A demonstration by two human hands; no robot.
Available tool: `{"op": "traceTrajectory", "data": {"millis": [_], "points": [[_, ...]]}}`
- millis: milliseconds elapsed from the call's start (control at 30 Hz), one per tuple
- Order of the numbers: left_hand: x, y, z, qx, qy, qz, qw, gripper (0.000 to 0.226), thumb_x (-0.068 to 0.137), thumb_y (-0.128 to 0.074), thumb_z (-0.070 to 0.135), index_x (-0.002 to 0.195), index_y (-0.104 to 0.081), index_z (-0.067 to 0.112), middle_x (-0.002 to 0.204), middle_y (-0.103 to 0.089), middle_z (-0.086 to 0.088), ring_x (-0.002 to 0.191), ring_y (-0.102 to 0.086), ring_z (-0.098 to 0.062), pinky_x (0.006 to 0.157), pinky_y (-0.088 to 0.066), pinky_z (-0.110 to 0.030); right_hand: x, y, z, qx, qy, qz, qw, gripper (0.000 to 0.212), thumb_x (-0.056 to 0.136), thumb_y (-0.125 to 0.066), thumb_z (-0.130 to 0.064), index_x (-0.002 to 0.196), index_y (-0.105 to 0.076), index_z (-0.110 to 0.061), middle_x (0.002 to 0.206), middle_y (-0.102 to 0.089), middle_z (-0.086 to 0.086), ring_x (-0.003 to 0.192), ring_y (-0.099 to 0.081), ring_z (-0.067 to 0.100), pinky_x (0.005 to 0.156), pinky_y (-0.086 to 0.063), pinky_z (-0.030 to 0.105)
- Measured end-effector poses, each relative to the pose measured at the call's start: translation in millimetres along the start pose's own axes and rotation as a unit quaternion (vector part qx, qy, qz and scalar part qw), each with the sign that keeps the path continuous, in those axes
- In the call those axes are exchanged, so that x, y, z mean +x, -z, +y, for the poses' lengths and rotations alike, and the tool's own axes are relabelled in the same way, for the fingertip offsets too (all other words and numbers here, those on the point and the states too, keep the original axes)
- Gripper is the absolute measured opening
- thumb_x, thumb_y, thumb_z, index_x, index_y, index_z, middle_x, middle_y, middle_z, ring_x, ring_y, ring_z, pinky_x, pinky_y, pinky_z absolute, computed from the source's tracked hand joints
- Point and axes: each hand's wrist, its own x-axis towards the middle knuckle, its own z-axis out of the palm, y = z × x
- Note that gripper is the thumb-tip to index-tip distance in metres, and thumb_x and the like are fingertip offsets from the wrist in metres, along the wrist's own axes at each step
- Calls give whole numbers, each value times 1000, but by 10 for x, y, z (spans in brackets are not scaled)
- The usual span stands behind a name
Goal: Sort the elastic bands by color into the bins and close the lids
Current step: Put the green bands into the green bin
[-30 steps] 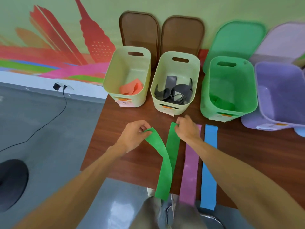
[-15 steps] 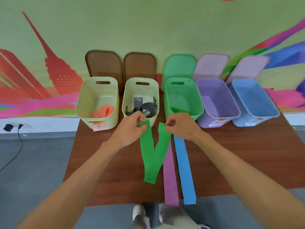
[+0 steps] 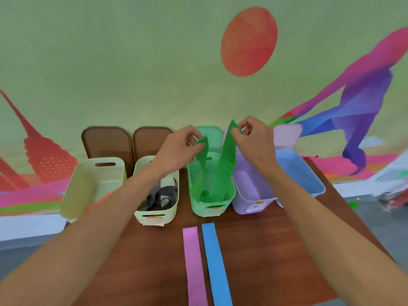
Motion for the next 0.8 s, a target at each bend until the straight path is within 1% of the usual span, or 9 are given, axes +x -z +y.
{"op": "traceTrajectory", "data": {"millis": [67,167,267,400,500,567,667,733,800], "points": [[197,-36,132,-18,12,28,999,8,88,-63,15,94,-59,13,84,-66,-15,60,-64,-30,65,-57,-46,175,35,72,-2,13,4,1000,9,80,-60,-21,72,-57,-24,49,-48,-11,56,-47,14,81,-47,41],[403,-154,193,0,24,48,999,12,88,-62,15,97,-60,9,85,-67,-16,57,-61,-24,62,-54,-36,326,-11,231,8,1,-33,999,6,83,-60,-20,77,-62,-23,51,-52,-8,59,-54,18,74,-52,38],[500,-342,78,26,50,39,998,13,87,-63,17,98,-60,10,82,-66,-15,53,-60,-20,51,-48,-25,379,-142,473,22,-8,-81,996,6,85,-60,-21,87,-66,-20,64,-65,2,72,-64,23,75,-53,38],[559,-651,-257,52,100,26,993,12,86,-65,19,95,-58,14,72,-62,-9,45,-59,-10,56,-49,-22,362,-393,881,28,-35,-191,981,14,86,-59,-23,98,-65,-21,81,-70,2,85,-64,22,82,-52,37],[562,-868,-532,41,151,15,988,14,88,-65,20,97,-57,12,72,-61,-6,51,-62,-18,64,-48,-31,291,-570,1151,30,-57,-276,959,25,86,-58,-20,110,-65,-18,91,-71,4,92,-64,23,86,-51,39],[536,-992,-671,28,189,13,982,19,90,-62,20,105,-56,10,76,-61,-3,58,-64,-21,63,-46,-33,253,-655,1296,27,-63,-306,949,28,86,-57,-17,113,-64,-18,88,-71,5,87,-64,23,85,-51,38],[447,-1121,-784,-7,233,11,972,27,93,-55,17,120,-52,11,90,-61,-1,67,-66,-19,60,-49,-33,196,-753,1429,36,-63,-330,941,29,86,-54,-15,112,-65,-18,83,-67,1,72,-61,17,82,-51,32],[364,-1149,-831,-30,252,4,967,31,95,-52,17,126,-50,13,98,-61,1,70,-66,-15,62,-51,-30,141,-820,1489,40,-66,-353,932,28,87,-52,-16,113,-65,-18,90,-67,0,75,-61,17,84,-51,32],[278,-1134,-889,-43,266,-7,963,32,96,-51,18,127,-51,15,105,-62,0,72,-67,-13,64,-52,-27,64,-889,1548,51,-76,-375,922,27,89,-54,-18,114,-65,-18,104,-68,1,79,-63,18,85,-53,33]]}}
